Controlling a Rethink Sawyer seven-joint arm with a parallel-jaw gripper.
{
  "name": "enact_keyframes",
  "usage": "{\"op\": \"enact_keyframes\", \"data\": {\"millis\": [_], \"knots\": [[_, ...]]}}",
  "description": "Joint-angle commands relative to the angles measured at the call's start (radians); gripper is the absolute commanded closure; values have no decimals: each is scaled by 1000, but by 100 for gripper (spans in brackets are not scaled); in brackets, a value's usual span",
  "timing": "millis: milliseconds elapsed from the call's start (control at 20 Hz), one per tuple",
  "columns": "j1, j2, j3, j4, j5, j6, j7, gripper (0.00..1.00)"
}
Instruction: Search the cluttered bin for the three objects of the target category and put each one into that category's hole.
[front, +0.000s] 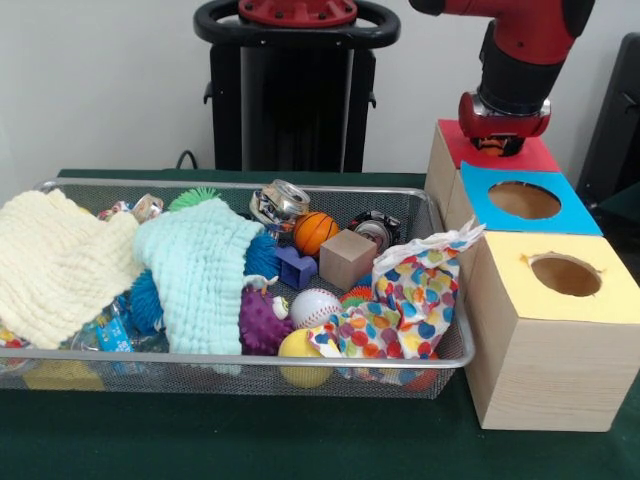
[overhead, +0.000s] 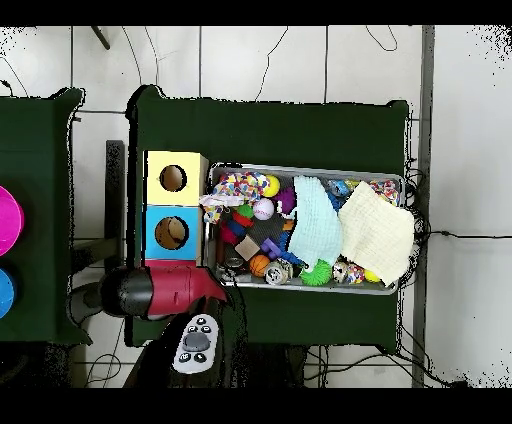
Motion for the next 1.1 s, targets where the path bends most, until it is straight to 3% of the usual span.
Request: {"op": "enact_keyframes", "data": {"millis": [50,350,900,950,1100], "knots": [[24,68,66,17,29,-7,210,0],[42,69,40,5,19,-41,216,0],[81,52,-7,-33,9,-8,201,0],[81,53,-8,-36,8,-6,200,100],[85,52,-9,-34,7,-4,202,100]]}}
